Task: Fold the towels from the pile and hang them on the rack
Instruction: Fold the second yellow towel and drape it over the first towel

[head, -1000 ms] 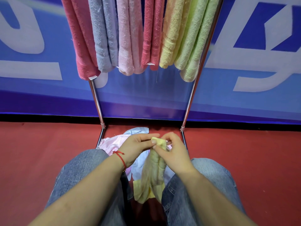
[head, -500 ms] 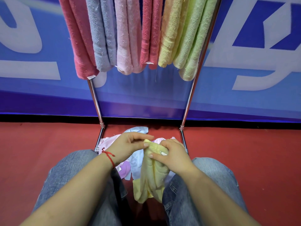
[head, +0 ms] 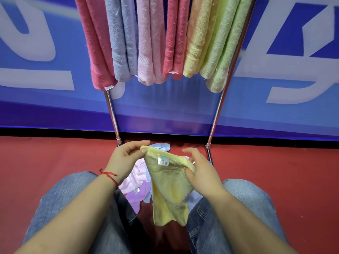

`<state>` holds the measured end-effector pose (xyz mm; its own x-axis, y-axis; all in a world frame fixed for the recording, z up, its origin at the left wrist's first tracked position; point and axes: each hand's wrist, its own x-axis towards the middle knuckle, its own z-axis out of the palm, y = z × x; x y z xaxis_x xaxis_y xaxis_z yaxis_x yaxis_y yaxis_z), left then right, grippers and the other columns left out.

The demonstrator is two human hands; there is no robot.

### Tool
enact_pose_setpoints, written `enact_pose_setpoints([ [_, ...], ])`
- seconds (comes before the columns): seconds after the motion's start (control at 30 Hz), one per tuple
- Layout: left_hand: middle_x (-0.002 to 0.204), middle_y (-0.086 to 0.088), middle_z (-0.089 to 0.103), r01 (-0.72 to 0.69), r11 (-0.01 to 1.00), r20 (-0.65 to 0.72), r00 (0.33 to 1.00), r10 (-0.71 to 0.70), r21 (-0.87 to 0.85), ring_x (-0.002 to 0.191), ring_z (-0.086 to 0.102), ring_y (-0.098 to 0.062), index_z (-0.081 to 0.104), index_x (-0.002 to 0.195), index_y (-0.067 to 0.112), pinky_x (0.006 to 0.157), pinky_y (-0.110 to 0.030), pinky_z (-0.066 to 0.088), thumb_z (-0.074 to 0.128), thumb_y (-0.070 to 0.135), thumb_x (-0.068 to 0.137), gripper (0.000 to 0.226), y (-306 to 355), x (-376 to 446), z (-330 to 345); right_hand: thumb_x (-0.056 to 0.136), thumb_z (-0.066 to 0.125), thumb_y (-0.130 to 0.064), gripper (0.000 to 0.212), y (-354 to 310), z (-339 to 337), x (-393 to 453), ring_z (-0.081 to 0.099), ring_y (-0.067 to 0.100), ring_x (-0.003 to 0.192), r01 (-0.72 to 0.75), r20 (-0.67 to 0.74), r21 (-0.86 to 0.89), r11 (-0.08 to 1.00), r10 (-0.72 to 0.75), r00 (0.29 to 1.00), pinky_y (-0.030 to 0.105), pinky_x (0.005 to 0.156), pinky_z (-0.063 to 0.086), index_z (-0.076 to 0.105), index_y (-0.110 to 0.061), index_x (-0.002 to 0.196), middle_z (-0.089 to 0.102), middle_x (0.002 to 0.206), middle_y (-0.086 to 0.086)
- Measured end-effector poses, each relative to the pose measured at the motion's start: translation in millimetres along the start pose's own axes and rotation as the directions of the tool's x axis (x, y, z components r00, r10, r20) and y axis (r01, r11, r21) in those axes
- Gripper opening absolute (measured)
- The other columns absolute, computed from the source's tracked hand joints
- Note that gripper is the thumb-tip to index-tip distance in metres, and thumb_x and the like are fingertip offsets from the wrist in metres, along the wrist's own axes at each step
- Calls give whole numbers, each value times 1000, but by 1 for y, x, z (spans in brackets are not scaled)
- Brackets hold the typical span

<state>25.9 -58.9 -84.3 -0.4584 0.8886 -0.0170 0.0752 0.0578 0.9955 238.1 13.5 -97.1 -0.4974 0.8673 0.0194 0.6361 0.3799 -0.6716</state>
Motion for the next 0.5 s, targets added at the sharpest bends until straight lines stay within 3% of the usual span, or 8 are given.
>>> enact_pose_setpoints([
  [0.07, 81, 10, 72, -4, 1000, -26, 1000, 5, 21, 79, 65, -1, 69, 91, 28, 78, -12, 51, 62, 0, 85, 29, -1, -1, -3, 85, 54, -15, 53, -5, 1, -2, 51, 14, 93, 101, 21, -61, 993, -100, 995, 31, 81, 44, 41, -38, 132, 50, 108, -10],
  [0.13, 79, 11, 72, -6, 999, -47, 999, 8, 35, 77, 65, 2, 69, 90, 29, 76, -10, 50, 61, 1, 85, 30, -2, -1, -4, 88, 52, -18, 46, -9, 4, -4, 48, 14, 91, 184, 67, -159, 970, -175, 982, 35, 84, 42, 44, -35, 130, 50, 109, -7],
  [0.23, 81, 9, 70, 5, 999, -70, 998, -2, 45, 74, 64, 4, 68, 92, 27, 73, -9, 49, 60, 1, 86, 28, -4, 0, -6, 90, 50, -21, 29, -14, 6, -7, 38, 9, 78, 245, 92, -220, 944, -229, 969, 35, 79, 40, 53, -27, 119, 50, 106, -5],
  [0.33, 82, 7, 68, 8, 995, -104, 995, 2, 100, 70, 62, 10, 68, 96, 20, 71, -5, 48, 59, 0, 87, 24, -7, 2, -5, 83, 55, -24, 16, -13, 10, -9, 46, 12, 81, 308, 93, -162, 938, -296, 951, 38, 75, 44, 58, -18, 98, 52, 102, -4],
  [0.43, 82, 9, 64, 11, 981, -178, 984, 24, 193, 69, 60, 8, 67, 102, 15, 73, -6, 46, 57, -2, 87, 24, -11, 6, -3, 79, 50, -50, 37, -6, 13, -8, 50, 13, 92, 273, 224, -172, 947, -232, 947, 29, 77, 41, 60, -15, 85, 51, 100, -7],
  [0.5, 83, 4, 64, 46, 974, -256, 966, 13, 220, 76, 58, -4, 68, 104, 12, 82, -18, 47, 57, -1, 87, 24, -13, 9, -4, 74, 38, -62, 54, -3, 13, -5, 50, 14, 97, 236, 218, -232, 944, -186, 958, 25, 78, 36, 63, -15, 83, 54, 96, -7],
])
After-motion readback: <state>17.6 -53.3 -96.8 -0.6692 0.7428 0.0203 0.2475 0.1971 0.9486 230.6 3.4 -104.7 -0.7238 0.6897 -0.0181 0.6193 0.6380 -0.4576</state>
